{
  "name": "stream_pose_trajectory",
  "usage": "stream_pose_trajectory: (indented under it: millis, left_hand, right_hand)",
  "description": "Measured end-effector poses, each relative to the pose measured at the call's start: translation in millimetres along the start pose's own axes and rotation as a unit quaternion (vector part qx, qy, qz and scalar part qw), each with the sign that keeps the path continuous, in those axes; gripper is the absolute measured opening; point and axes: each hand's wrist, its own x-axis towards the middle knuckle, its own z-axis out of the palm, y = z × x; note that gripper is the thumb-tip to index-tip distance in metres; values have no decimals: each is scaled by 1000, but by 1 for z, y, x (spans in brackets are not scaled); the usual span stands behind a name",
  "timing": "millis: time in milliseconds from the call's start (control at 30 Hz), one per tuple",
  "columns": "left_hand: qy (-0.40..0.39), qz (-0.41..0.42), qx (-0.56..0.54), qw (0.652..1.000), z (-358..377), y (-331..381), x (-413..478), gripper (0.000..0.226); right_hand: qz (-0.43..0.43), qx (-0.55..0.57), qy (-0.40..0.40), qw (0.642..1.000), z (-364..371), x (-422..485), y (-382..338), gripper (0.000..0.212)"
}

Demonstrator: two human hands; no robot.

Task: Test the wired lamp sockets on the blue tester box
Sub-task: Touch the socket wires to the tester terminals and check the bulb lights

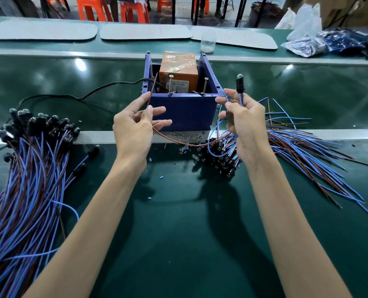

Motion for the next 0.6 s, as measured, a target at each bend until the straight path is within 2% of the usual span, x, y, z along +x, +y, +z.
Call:
stream_pose_trajectory:
  millis: [600]
  left_hand:
    - [-40, -26, 57, 997, -1, -4, 0, 31]
  right_hand:
    - [41, -7, -22, 999, -9, 5, 2, 27]
